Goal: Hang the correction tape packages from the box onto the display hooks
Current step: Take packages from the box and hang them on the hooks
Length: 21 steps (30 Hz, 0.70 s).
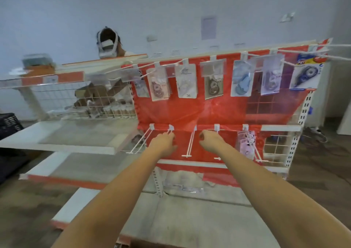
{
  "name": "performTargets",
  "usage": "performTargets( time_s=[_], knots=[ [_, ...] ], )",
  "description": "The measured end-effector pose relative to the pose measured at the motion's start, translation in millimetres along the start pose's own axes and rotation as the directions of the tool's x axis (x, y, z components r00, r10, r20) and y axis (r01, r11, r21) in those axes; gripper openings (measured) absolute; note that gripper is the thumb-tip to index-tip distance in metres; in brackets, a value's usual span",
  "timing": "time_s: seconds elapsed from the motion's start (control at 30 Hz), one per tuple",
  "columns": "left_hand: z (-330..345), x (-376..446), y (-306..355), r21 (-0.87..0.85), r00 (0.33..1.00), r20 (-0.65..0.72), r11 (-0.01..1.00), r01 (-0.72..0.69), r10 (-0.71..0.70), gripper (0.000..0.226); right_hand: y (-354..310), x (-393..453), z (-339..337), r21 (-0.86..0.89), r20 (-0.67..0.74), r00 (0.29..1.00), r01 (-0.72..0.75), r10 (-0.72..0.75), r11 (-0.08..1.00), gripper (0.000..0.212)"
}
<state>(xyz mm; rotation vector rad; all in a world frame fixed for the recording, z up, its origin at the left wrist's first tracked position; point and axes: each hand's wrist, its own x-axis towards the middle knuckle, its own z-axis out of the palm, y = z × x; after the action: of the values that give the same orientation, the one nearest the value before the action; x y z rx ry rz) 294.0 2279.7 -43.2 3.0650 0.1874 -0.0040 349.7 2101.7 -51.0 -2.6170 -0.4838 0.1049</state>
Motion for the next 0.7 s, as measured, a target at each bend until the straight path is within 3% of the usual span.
performTargets(
  time_s=[0.13,0.3,0.53,0.7],
  knots=[
    [5,-27,-46,0.016,0.998,-0.017,0.998,-0.067,0.067,0.043,-62,-20,51,0.038,-0.004,1.000,0.026,-0.026,0.999,0.035],
    [44,-67,-94,-0.029,0.997,0.041,0.998,-0.060,0.061,0.034,-89,-44,123,0.071,0.073,0.997,-0.021,0.016,0.997,0.034],
    [158,-98,-135,-0.109,0.958,0.285,0.992,0.055,-0.022,0.036,-53,-70,234,0.075,0.311,0.944,-0.136,0.106,0.988,0.035],
    [257,-112,-157,-0.114,0.929,0.366,0.989,0.097,-0.048,0.036,-6,-77,324,-0.011,0.469,0.869,-0.170,0.155,0.985,0.034]
  ],
)
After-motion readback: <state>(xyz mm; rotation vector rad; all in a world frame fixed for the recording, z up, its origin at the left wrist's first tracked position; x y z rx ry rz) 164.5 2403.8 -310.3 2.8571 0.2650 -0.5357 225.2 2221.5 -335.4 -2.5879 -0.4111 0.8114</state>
